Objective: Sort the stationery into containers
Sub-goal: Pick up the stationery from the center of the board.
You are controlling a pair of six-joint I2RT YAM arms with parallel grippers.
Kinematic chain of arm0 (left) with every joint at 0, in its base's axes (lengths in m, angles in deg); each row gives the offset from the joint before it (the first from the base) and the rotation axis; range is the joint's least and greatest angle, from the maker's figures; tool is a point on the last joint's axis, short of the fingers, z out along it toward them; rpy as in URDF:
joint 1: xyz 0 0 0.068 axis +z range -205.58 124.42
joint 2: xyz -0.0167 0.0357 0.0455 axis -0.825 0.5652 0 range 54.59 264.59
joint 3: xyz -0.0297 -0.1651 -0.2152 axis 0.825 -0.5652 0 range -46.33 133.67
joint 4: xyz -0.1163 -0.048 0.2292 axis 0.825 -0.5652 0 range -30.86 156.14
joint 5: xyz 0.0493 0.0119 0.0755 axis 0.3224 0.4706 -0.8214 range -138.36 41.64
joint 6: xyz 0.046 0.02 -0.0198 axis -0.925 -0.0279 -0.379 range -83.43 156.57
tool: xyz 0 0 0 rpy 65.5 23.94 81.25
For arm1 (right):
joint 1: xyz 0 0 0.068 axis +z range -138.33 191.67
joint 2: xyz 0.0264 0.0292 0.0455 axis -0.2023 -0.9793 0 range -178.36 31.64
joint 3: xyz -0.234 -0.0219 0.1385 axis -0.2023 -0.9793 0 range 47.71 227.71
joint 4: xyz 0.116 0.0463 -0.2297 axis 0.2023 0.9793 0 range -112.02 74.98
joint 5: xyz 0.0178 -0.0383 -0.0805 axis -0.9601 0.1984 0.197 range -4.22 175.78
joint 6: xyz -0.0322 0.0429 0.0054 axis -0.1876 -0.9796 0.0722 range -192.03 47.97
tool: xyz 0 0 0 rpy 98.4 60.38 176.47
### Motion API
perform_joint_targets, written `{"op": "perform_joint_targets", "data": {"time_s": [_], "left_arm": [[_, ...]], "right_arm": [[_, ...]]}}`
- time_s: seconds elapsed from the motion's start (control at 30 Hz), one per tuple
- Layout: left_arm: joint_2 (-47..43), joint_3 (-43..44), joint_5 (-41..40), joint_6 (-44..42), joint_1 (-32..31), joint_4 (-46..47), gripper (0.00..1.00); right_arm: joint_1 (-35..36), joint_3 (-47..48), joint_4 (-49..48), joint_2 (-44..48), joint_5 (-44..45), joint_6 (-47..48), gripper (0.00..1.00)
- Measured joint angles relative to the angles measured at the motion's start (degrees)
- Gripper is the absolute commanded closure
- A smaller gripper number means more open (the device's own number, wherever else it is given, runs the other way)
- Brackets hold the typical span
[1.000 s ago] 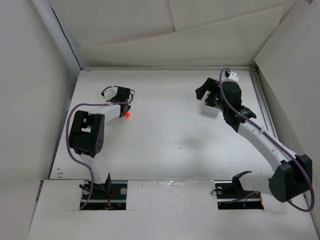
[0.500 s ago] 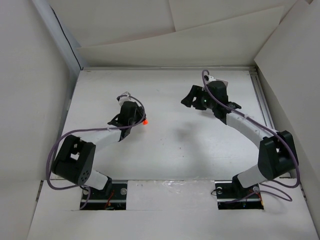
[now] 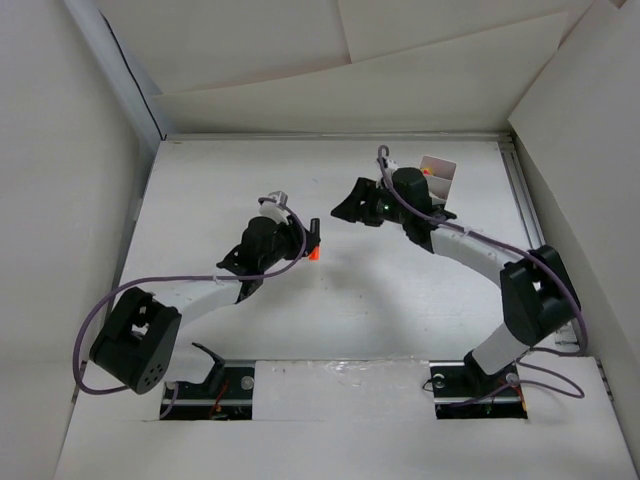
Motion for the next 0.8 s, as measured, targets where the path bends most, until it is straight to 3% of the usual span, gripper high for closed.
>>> {"op": "perform_joint_targets", "data": {"time_s": [0.07, 0.43, 0.57, 0.6, 0.7, 0.73, 0.8], "left_arm": [[-1.0, -1.0, 1.9, -0.3, 0.0, 2.0, 1.00], [-1.7, -3.4, 9.2, -1.2, 0.1, 7.5, 1.00], [-1.7, -4.2, 11.2, -1.4, 0.1, 9.1, 1.00], [-1.7, -4.2, 11.5, -1.4, 0.1, 9.2, 1.00], [-1.7, -4.2, 11.9, -1.4, 0.1, 9.2, 1.00], [-1.7, -4.3, 12.0, -1.6, 0.1, 9.2, 1.00], [-1.7, -4.4, 12.0, -1.8, 0.1, 9.1, 1.00]], "right_arm": [[0.8, 0.0, -0.5, -2.4, -0.6, -0.7, 0.23], [4.1, 0.0, -4.3, -7.5, -3.2, -3.7, 0.26], [4.4, 0.0, -5.6, -8.4, -3.5, -4.7, 0.48], [4.4, 0.0, -6.0, -8.7, -3.6, -5.1, 0.58], [4.4, 0.0, -6.6, -9.0, -3.8, -6.0, 0.75], [4.4, 0.0, -6.9, -9.0, -3.8, -6.4, 0.85], [4.5, 0.2, -7.7, -9.0, -4.2, -7.4, 0.91]]}}
